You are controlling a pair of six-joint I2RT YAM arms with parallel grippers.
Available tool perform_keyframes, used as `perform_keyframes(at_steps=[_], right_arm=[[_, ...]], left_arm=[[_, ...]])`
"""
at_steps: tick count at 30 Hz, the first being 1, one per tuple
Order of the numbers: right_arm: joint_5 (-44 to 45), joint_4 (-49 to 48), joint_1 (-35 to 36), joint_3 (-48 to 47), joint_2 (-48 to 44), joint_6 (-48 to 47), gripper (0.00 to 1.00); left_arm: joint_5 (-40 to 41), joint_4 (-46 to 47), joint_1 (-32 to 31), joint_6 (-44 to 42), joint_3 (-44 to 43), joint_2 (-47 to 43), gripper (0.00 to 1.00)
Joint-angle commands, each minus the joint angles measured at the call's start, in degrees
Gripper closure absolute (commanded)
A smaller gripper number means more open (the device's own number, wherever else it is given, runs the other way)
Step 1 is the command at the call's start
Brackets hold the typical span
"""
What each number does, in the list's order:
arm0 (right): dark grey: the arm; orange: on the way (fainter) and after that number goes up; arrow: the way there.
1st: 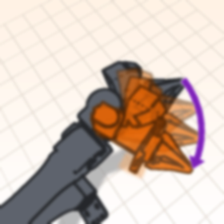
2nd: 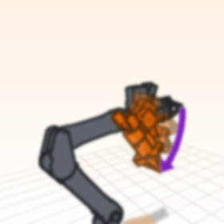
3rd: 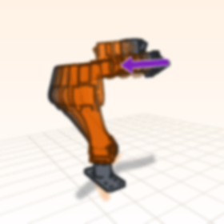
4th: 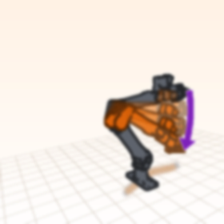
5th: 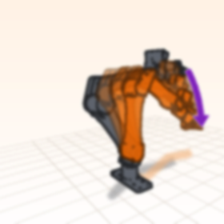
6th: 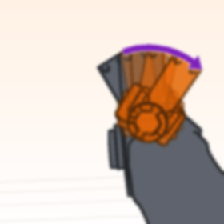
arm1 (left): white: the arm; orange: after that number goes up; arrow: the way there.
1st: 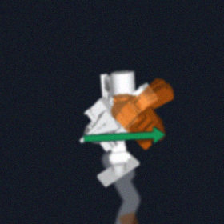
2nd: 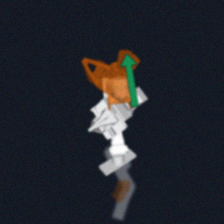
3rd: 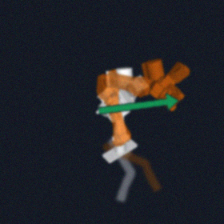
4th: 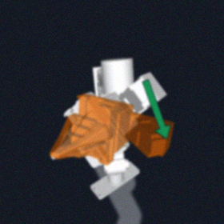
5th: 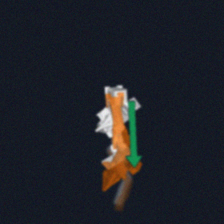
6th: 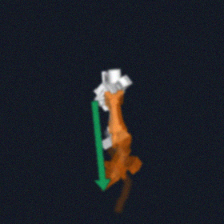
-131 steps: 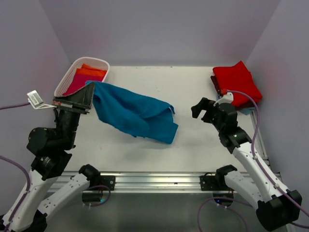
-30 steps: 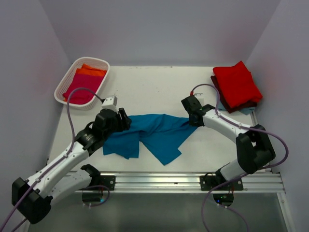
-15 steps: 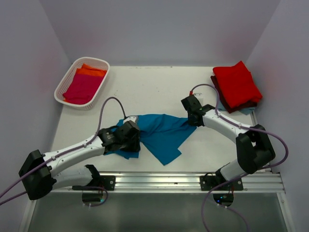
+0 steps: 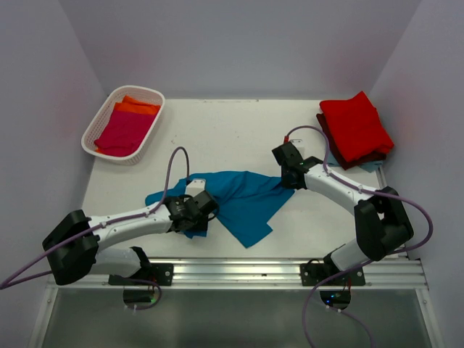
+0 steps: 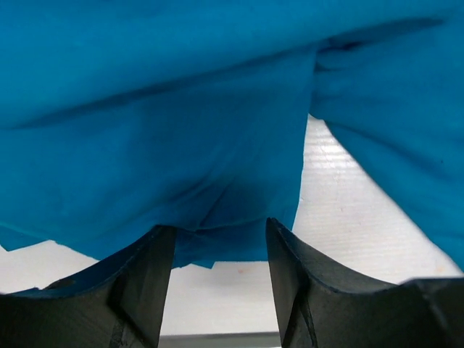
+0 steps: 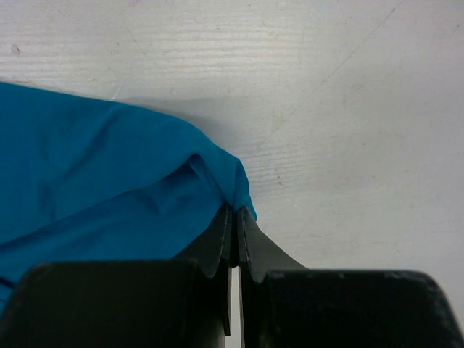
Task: Fold and stack the t-shirts
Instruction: Flatten out the tshirt
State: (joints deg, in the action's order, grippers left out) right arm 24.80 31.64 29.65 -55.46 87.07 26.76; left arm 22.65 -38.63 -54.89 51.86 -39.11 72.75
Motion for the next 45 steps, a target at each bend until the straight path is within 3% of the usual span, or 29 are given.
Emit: perform_keyframes(at_steps=[1,8,11,12,17,25,29,30,34,36,38,41,45], right_arm=[[-0.6,-1.8,-0.1,-0.4,-0.3,-0.3,1.0],[-0.6,-1.9,-0.3,0.2,-1.3,-0.5,1.0],[-0.7,-2.0,-0.5,0.4,-1.5,-0.6,1.0],[-0.6,-2.1,-0.4,0.4,-1.5,-0.5,1.0],[-0.6,-2.3,-0.7,1.0,-1.6,-0.5,1.0],[-2.1,-3.3,-1.3,1.1,-0.2,-0.5,1.0],[-3.1,-3.8,-1.3,1.0,0.1,-0.5,1.0],[-3.2,-3.8,-1.3,1.1,0.1,-0.6,1.0],[-3.9,-4.0,-1.5,1.3,-0.1,-0.6,1.0],[-3.9,-4.2,-1.6,1.7,-0.1,-0.6,1.0],[-4.1,-4.2,-1.7,1.9,-0.3,-0.6,1.0],[-3.9,-4.2,-1.9,2.4,-0.9,-0.6,1.0],[-3.8,-4.3,-2.2,2.6,-1.0,-0.6,1.0]], left_arm=[[6.0,3.1,-0.2,1.3,1.4,1.6,0.43],[5.2,8.2,-0.1,1.8,3.7,6.4,0.44],[5.6,9.4,0.0,1.7,3.8,6.4,0.74],[5.6,9.0,0.0,1.8,3.5,6.2,1.0],[1.5,5.3,-0.4,0.4,-1.6,2.4,1.0],[-5.8,1.6,-0.2,2.0,-11.9,-11.7,1.0],[-12.4,10.9,11.2,2.6,-3.4,-20.9,1.0],[-14.7,13.3,18.3,2.4,-0.8,-23.9,1.0],[-22.4,22.3,33.0,3.9,10.3,-24.8,1.0],[-32.4,32.4,40.8,7.2,14.6,-22.8,1.0],[-41.2,44.4,45.0,9.9,21.0,-19.9,1.0],[-49.3,54.1,51.2,13.6,24.6,-11.4,1.0],[-50.0,63.1,54.8,15.8,27.4,-11.0,1.0]])
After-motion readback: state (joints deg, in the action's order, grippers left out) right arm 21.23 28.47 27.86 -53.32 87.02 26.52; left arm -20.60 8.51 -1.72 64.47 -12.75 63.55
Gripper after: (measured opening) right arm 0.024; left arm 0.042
